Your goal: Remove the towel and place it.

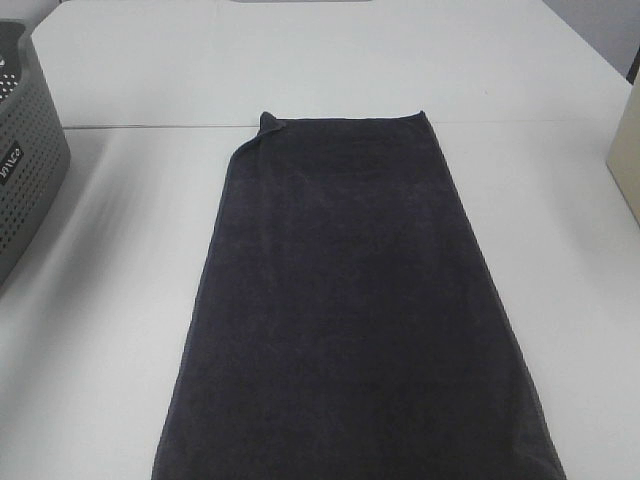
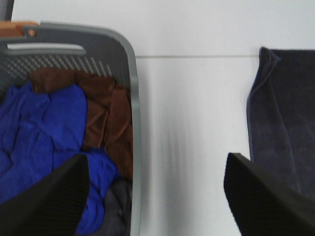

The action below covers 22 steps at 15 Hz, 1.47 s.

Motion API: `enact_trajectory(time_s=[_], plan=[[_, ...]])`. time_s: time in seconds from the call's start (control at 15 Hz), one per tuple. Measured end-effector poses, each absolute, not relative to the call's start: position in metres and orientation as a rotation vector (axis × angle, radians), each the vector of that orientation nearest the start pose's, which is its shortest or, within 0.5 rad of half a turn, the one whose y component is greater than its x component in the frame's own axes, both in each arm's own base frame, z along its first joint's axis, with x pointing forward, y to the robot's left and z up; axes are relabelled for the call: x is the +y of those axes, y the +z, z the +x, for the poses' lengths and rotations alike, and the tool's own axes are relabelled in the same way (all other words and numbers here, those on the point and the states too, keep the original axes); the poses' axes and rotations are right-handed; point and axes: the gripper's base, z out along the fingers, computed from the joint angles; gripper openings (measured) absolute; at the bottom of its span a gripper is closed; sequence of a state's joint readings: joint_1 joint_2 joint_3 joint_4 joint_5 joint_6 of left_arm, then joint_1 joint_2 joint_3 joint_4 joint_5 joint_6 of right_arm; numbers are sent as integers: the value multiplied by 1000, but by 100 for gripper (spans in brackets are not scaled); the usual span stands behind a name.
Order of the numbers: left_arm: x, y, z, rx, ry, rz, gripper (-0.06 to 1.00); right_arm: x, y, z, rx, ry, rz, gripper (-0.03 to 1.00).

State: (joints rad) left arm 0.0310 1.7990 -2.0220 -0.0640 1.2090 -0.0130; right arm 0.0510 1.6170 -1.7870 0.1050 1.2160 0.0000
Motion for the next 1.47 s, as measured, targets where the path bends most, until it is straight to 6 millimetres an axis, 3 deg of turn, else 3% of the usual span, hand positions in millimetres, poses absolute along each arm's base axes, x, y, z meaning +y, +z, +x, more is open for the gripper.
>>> enact_trajectory(time_s=[0.13,0.33,0.6,1.07,1.27,1.33,1.47], plan=[[4,413,338,2502,-91,-61,72,23,407,280,2570,166,-34,73],[1,418,240,2380,-85,-67,72,19,379,192,2611,168,-24,73],[1,374,131,2347,-66,-117,72,12,335,90,2513,149,-38,73],[6,317,13,2059,63,-103,72,7,291,8,2151,32,-228,72],[6,296,-9,1978,63,-104,72,6,273,-6,2078,13,-264,70],[6,292,-12,1983,63,-105,72,8,263,-5,2110,43,-268,69],[5,285,-10,2018,64,-76,72,10,263,-5,2107,64,-270,69]])
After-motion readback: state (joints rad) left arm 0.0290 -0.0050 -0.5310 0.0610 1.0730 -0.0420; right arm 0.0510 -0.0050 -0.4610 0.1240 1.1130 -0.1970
